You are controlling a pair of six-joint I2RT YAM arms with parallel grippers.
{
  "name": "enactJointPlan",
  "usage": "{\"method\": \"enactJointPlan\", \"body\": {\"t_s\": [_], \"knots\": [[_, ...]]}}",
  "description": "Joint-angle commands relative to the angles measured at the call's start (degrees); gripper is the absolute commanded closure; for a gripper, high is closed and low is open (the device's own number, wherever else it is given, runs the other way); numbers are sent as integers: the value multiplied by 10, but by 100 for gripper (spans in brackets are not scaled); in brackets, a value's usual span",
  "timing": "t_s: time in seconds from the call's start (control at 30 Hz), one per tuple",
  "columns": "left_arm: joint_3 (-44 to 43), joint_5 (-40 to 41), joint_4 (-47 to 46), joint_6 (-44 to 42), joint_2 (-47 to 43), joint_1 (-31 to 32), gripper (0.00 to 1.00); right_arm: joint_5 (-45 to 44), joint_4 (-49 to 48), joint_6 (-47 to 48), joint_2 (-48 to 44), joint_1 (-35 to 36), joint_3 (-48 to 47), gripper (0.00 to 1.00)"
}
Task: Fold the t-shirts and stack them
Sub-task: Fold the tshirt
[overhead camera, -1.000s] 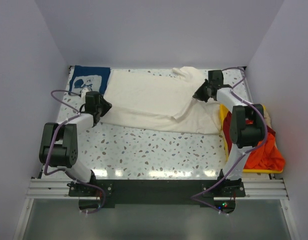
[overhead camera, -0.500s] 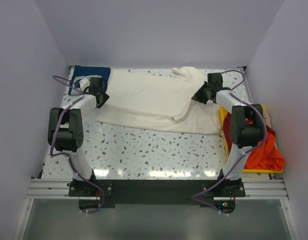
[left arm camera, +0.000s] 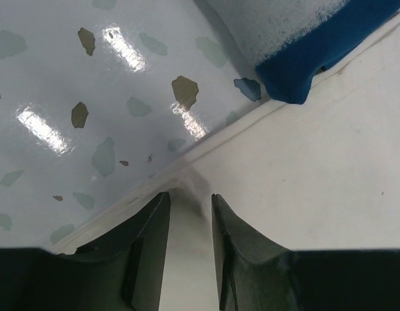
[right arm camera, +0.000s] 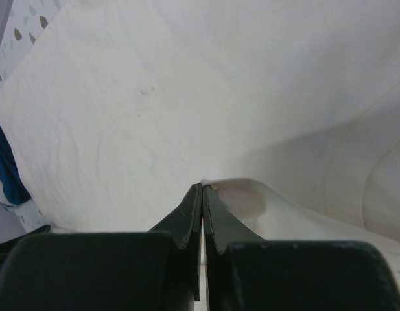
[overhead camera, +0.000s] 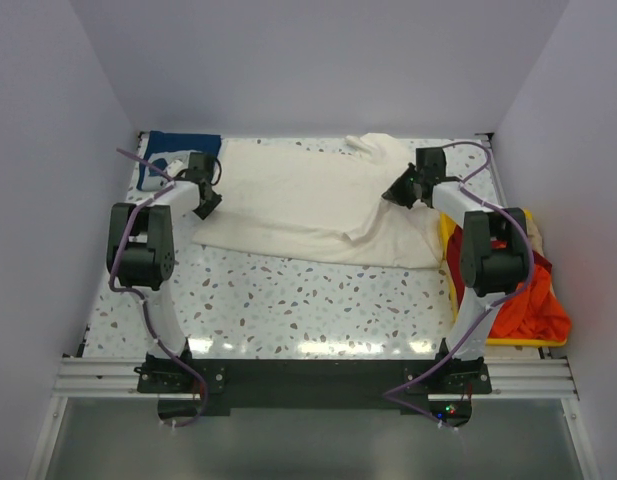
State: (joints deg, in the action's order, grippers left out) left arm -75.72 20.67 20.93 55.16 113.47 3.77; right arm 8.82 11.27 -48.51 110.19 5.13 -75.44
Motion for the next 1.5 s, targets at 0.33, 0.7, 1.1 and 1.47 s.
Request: {"method": "enactJointPlan", "body": {"t_s": [0.33,0.7,1.1,1.47], "knots": [[-21,9,19,4,-10,6,93,21,-29,-9,-21,-6,9,100],[-10,15,23,-12,-46,6,100,1,-14,1,-69,-25,24,100],[-3,10,17,-21,-73,1,100,-10,-13,3,-106,-49,49,100],[17,-4,-1,-27,-83,-14,100,-13,-13,4,-124,-77,70,100]]}}
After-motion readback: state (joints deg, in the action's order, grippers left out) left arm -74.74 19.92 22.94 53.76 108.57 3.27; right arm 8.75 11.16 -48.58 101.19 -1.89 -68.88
